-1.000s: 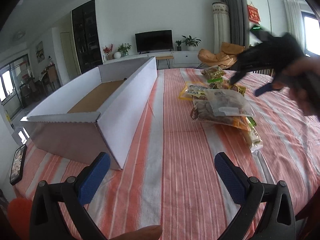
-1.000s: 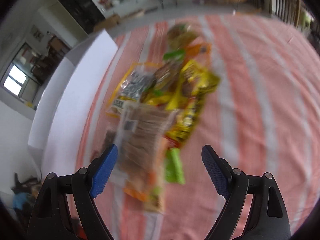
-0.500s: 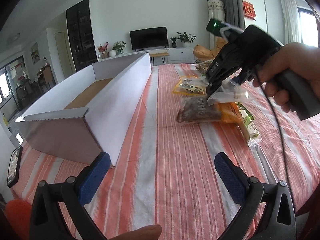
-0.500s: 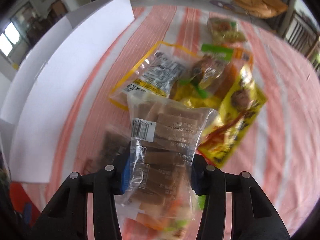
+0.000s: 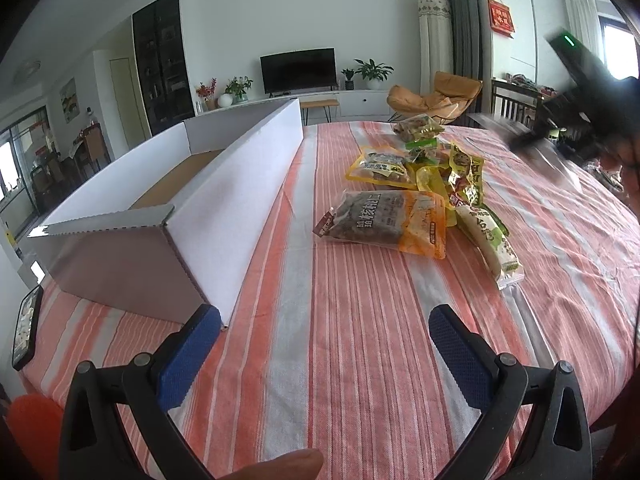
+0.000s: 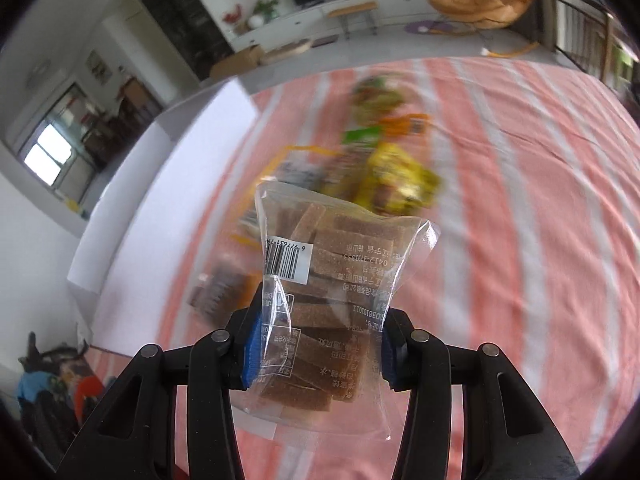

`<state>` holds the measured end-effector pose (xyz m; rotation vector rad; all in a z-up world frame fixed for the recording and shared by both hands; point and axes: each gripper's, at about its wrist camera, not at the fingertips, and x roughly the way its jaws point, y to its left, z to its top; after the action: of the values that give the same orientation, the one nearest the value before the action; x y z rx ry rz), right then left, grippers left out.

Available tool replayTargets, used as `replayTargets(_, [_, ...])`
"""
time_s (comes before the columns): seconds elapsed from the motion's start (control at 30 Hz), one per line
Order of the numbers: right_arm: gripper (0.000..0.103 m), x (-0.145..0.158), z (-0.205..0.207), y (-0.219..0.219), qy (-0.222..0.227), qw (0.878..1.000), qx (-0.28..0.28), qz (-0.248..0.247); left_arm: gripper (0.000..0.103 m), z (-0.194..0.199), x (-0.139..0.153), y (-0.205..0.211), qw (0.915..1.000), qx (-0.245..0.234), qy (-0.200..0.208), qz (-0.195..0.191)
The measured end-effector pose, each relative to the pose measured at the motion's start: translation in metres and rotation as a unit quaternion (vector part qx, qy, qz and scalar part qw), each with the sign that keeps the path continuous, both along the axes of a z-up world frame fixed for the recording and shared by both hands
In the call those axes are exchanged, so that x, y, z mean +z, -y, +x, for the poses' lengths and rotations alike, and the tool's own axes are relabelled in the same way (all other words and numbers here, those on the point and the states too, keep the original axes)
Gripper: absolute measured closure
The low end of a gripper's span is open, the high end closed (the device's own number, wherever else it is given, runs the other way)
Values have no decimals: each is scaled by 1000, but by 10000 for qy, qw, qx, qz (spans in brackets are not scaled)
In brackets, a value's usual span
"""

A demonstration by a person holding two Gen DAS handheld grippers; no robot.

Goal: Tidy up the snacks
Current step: 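Grasp the clear bag of brown cubes with the right tool and lift, then set the brown-cube bag down on the cloth beside the pile, right tool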

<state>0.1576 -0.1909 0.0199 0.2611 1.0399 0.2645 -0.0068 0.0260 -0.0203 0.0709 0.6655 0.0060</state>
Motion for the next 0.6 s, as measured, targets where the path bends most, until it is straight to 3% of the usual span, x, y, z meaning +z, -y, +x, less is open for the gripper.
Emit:
replayTargets(0.17, [54,-35,-20,57,-217,9982,-357,-419,0,4,-6,6,9999,-53,-115,10])
replayTargets(0.27, [46,-60,-31,74,-143,9967,-366,-715,0,4,-9,7,9998,-52,-174,33])
replayTargets(0.3, [39,-66,-34,76,-113,9964,-351,-768,0,4,-9,7,9998,-47,-192,21])
replayTargets(0.4, [23,-73,-45,82,270,9971,-325,-637,0,5,-12,5,9996,-16,-283,-28])
replayTargets(0.6, [22,-79,-55,72,742,9919,-396,-955,0,13,-24,7,9983,30,-588,-45])
